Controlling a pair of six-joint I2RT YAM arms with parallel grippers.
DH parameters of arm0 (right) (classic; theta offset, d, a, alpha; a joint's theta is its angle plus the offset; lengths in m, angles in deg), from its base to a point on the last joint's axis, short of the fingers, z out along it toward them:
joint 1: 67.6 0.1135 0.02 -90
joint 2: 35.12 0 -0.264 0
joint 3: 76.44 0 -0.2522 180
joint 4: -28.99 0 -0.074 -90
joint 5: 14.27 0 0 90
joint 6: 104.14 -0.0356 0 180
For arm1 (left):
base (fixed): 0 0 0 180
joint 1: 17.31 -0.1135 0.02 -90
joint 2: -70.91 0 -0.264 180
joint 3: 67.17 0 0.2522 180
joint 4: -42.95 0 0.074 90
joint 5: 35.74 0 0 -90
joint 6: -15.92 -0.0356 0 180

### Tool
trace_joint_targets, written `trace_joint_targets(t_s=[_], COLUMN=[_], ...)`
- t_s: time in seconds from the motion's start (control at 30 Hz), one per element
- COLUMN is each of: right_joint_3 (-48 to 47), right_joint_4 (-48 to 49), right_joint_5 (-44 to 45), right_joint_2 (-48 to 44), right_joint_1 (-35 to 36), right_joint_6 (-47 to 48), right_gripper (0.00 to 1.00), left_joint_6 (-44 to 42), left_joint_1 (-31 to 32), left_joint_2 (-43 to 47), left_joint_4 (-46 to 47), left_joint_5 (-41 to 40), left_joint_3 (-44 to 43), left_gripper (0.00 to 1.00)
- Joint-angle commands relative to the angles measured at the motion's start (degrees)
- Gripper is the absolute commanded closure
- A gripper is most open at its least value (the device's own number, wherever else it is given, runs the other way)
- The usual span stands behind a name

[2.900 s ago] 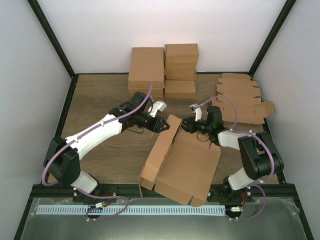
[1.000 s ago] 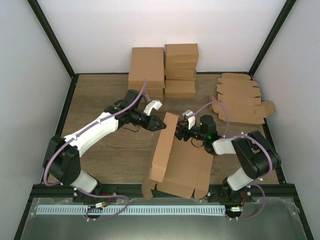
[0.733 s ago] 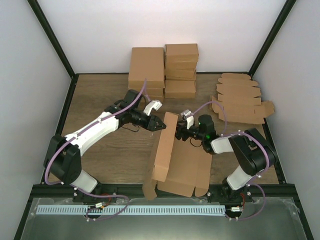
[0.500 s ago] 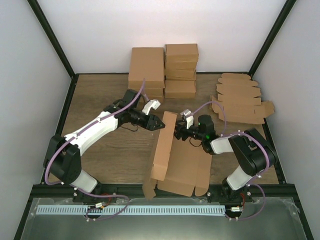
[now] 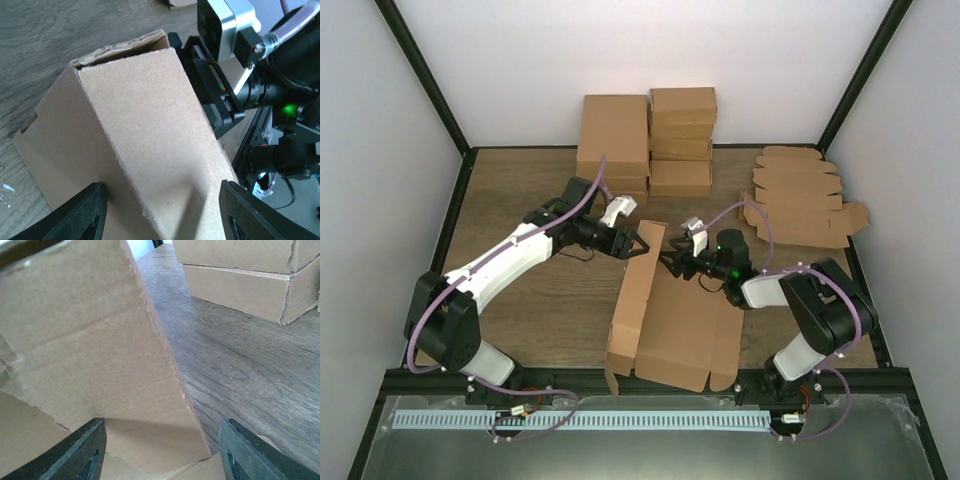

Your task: Fold the paper box

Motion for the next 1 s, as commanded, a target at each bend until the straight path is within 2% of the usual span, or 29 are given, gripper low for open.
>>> trace_joint_targets(t_s=[0.0,0.1,0.4,0.5,0.63,0.83,0.97], right_joint_3=[-2.51,-3.27,-5.08,-5.38,-6.05,-8.19,-9.64], right_joint_4=[1.99,1.8,1.15,1.04,1.03,0.96,1.03], right_joint_5=[0.71,1.14,1.77,1.97,2.04,2.69,3.91], right_joint_2=[0.28,0.93,2.37,2.76,3.58,5.26,6.6], right_joint_1=[1.38,1.97,2.56,2.88,3.3,3.49,3.49], right_joint_6=[1.94,2.5,4.01,4.47,5.05,5.93,6.38], right_gripper=[0.36,0.36,0.36,0.36,0.36,0.36,0.35], left_joint_6=[0.33,0.4,0.16,-0.14,-0.72,-2.59,-3.62], left_joint_1=[-0.66,-1.03,-1.74,-2.05,-2.35,-3.98,-5.67], left_joint_2=[1.96,1.71,-0.91,-1.97,-3.19,-3.73,-3.87], left_joint_4=[1.45,1.66,1.46,1.55,1.5,0.78,0.24], left_joint_5=[0.09,0.05,-0.49,0.42,1.82,6.32,8.83], left_joint_3=[0.49,0.42,-0.94,-1.3,-1.65,-1.93,-1.96], left_gripper=[0.33,0.3,0.29,0.32,0.42,0.51,0.53])
